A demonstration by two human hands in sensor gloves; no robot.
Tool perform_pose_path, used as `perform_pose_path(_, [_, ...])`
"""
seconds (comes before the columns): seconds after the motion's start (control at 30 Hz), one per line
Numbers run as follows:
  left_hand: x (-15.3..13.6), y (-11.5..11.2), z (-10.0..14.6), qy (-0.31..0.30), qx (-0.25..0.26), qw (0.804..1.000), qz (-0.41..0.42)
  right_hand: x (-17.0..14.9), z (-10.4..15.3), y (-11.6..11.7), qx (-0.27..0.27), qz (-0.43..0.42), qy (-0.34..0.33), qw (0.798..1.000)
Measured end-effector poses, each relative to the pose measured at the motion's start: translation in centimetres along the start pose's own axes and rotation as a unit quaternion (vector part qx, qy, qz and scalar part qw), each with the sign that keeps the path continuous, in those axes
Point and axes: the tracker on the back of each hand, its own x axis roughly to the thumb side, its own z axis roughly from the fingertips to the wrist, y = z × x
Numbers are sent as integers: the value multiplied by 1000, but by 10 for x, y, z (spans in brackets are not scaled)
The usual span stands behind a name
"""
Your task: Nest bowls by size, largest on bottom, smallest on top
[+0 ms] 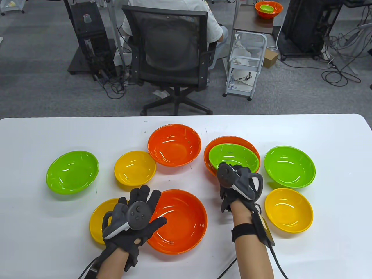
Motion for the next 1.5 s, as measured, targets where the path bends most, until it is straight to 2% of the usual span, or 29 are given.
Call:
perform_pose_path(0.2, [0,0,0,0,0,1000,1,-2,2,7,35,-35,17,999])
perform_pose_path(0.4, [0,0,0,0,0,1000,2,-2,7,4,34,-35,19,999])
perform_pose_path(0.8, [0,1,0,-1,-1,1000,4,-24,54,-26,28,8,43,999])
perform_pose_path(1.13, [0,0,0,0,-1,1000,4,-47,90,-40,79,92,150,981])
perform_pose_path(1.5, [-1,0,0,2,-5,1000,4,-76,104,-22,121,87,215,965])
